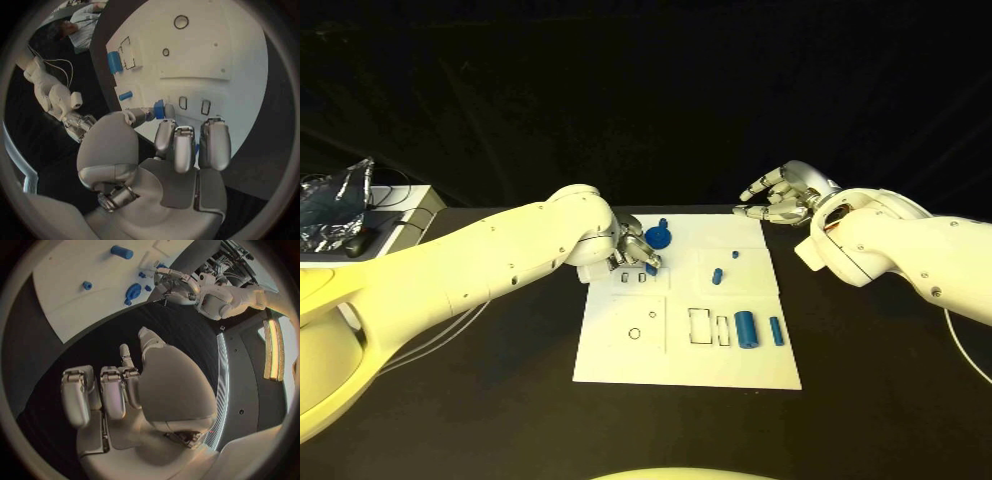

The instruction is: Assemble the parts on the task board

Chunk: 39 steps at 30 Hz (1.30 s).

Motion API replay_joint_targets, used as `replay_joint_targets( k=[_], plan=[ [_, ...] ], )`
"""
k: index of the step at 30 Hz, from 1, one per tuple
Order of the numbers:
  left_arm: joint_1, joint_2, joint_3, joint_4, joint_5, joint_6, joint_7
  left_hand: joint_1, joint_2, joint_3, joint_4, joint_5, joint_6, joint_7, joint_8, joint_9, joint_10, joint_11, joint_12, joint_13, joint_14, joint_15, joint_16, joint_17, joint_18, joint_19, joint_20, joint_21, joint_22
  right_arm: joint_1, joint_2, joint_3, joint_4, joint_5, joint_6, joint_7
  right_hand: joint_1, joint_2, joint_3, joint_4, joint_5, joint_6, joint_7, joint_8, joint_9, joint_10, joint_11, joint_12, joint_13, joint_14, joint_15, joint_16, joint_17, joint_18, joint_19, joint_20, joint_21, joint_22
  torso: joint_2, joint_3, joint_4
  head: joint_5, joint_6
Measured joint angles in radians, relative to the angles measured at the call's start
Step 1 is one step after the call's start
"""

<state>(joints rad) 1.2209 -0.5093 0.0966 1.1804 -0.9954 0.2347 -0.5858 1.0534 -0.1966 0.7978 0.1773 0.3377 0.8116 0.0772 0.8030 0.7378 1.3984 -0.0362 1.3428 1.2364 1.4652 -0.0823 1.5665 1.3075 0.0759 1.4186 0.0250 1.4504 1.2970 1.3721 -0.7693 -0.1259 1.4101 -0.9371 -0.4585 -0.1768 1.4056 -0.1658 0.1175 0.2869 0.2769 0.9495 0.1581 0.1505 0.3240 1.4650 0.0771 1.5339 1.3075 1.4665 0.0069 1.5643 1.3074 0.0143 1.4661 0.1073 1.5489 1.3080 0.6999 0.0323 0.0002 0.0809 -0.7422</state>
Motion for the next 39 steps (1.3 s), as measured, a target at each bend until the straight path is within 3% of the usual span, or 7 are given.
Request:
replay_joint_targets(
  k=[11, 17, 18, 25, 39],
  plan=[
    [-0.002, -0.031, -0.013, 0.016, -0.047, -0.031, -0.002, -0.003, -0.003, -0.004, -0.004, 0.004, 0.006, 0.002, 0.0, 0.0, 0.012, -0.005, 0.012, 0.011, 0.0, 0.0, 0.0, 0.0, 0.0, 0.004, -0.004, 0.0, 0.007, -0.004, -0.004, -0.001, -0.002, -0.001, 0.003, 0.0, 0.0, 0.0, 0.0, 0.0, 0.0, -0.001, 0.001, 0.0, 0.0, 0.0, 0.0, 0.0, 0.0, 0.0, 0.0, 0.0, 0.0, 0.0, 0.0, 0.0, 0.0, 0.0, -0.002, 0.0005, 0.0038, 0.006, -0.002],
    [-0.002, -0.03, -0.024, 0.018, -0.073, -0.047, -0.002, -0.007, -0.007, -0.003, -0.011, 0.004, 0.011, 0.003, 0.0, 0.0, 0.012, -0.005, 0.011, 0.011, 0.004, -0.004, 0.0, 0.0, 0.0, 0.004, -0.004, 0.004, 0.008, -0.005, -0.003, -0.001, -0.002, -0.002, 0.004, 0.0, 0.0, 0.0, 0.0, 0.0, 0.0, -0.003, 0.003, 0.0, 0.0, 0.0, 0.0, 0.0, 0.0, 0.0, 0.0, 0.0, 0.0, 0.0, 0.0, 0.0, 0.0, 0.0, -0.002, 0.0005, 0.0035, 0.007, -0.004],
    [-0.002, -0.03, -0.027, 0.018, -0.077, -0.048, -0.002, -0.011, -0.011, 0.018, -0.032, 0.004, 0.011, 0.003, 0.0, 0.0, 0.012, -0.005, 0.011, 0.011, 0.004, -0.004, 0.0, 0.0, 0.0, 0.004, -0.004, 0.004, 0.008, -0.005, -0.003, -0.001, -0.002, -0.002, 0.004, 0.0, 0.0, 0.0, 0.0, 0.0, 0.0, -0.003, 0.003, 0.0, 0.0, 0.0, 0.0, 0.0, 0.0, 0.0, 0.0, 0.0, 0.0, 0.0, 0.0, 0.0, 0.0, 0.0, -0.001, 0.0004, 0.0033, 0.007, -0.005],
    [-0.006, -0.026, -0.045, 0.017, -0.106, -0.062, -0.002, -0.012, -0.012, 0.018, -0.032, 0.003, 0.013, 0.002, -0.001, 0.0, 0.012, -0.005, 0.011, 0.009, 0.004, -0.003, 0.0, 0.0, 0.0, 0.004, -0.004, 0.004, 0.008, -0.006, -0.004, -0.001, -0.001, -0.003, 0.005, 0.001, 0.0, 0.0, 0.0, 0.0, 0.0, -0.005, 0.001, 0.0, 0.001, 0.0, 0.0, 0.0, 0.001, 0.0, 0.0, 0.0, 0.0, 0.0, 0.0, 0.0, -0.004, 0.0, 0.0, 0.0004, 0.0027, 0.007, -0.007],
    [-0.01, -0.017, -0.053, 0.018, -0.135, -0.074, -0.002, -0.011, -0.011, 0.018, -0.032, 0.007, 0.013, 0.002, -0.002, 0.0, 0.012, -0.005, 0.011, 0.005, 0.004, -0.003, 0.0, 0.0, 0.0, 0.004, -0.004, 0.004, 0.008, -0.006, -0.005, -0.001, 0.002, -0.005, 0.011, 0.001, 0.0, 0.0, 0.0, 0.0, 0.0, -0.006, -0.001, 0.0, 0.001, 0.0, 0.0, 0.0, 0.0, 0.0, 0.0, 0.0, 0.0, 0.0, 0.0, 0.0, -0.004, 0.0, 0.0, 0.0012, 0.002, 0.006, -0.011]
  ],
)
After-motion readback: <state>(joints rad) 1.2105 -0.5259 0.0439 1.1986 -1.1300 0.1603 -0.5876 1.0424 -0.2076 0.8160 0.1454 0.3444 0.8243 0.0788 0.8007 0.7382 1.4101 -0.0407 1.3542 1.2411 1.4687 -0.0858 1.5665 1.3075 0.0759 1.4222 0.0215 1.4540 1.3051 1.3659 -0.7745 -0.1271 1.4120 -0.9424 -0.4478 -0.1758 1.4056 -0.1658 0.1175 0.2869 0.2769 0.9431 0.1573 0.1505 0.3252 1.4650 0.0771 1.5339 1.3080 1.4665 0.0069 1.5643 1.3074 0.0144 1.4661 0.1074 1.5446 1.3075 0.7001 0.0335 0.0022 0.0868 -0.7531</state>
